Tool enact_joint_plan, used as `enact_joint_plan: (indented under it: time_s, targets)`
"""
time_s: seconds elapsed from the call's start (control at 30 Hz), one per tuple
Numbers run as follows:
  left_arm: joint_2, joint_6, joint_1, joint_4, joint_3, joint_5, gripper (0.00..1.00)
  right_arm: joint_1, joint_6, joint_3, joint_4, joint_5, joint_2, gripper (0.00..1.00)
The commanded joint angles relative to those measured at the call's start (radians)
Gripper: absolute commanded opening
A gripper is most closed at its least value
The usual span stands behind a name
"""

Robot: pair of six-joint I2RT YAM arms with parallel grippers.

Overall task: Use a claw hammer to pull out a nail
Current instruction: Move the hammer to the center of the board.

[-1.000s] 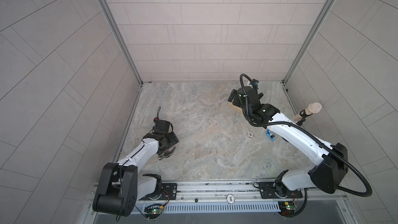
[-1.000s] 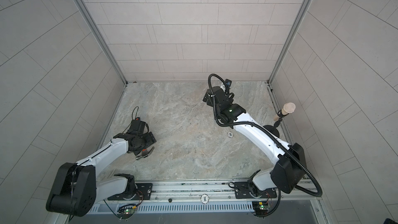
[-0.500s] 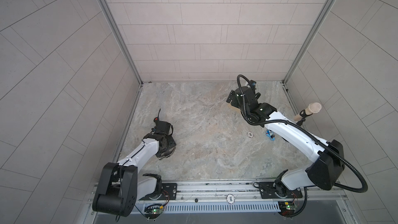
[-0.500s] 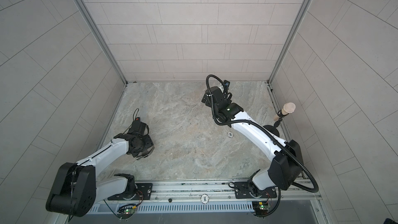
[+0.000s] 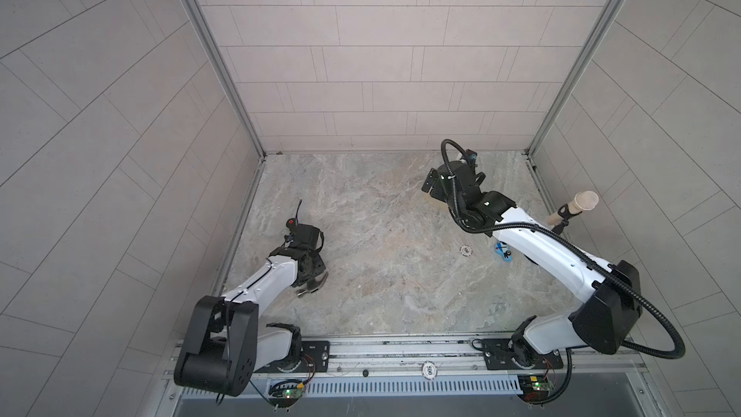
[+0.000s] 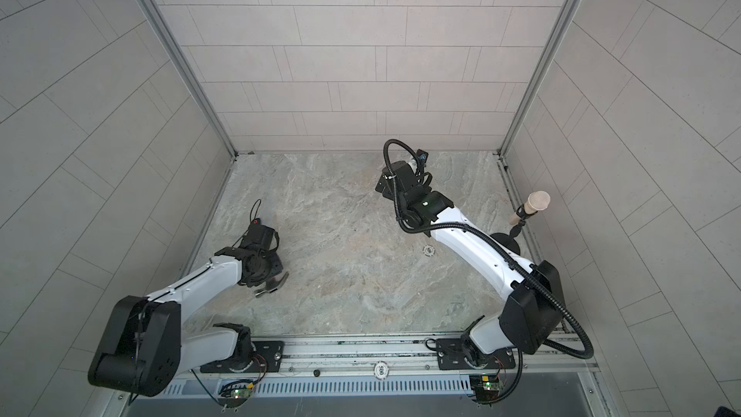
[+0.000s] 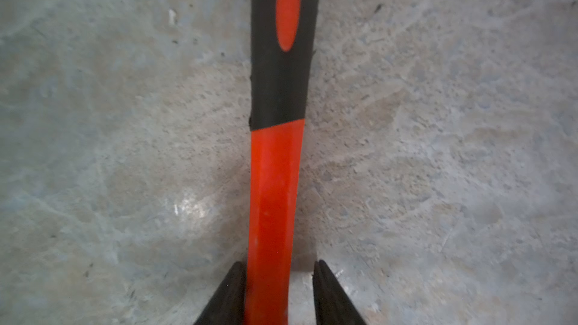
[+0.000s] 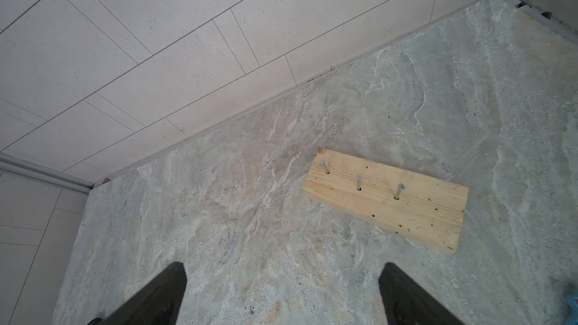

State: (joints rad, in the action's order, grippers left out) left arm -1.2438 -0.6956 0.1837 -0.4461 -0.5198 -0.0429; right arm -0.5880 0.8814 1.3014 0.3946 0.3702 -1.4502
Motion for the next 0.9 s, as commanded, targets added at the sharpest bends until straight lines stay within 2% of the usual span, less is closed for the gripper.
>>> enact_joint_plan:
  time_s: [0.0,0.37,0.73,0.87]
  targets:
    - [-0.018,0.022,0.051,-0.008,-0.025,0.017,0.37,0.001,0.025,0.016,0.020,0.015,0.014,0.99]
    - [-0.032,0.067,0.152,0.047,-0.108,0.044,0.26,0.008,0.021,-0.014,0.023,-0.004,0.022,0.99]
    - [0.007,0.113,0.199,0.085,-0.139,0.080,0.22,0.053,0.011,-0.037,-0.022,-0.259,-0.042,0.98]
    - [0.021,0.107,0.203,0.077,-0.134,0.070,0.21,0.054,0.005,-0.018,-0.019,-0.305,-0.074,0.97]
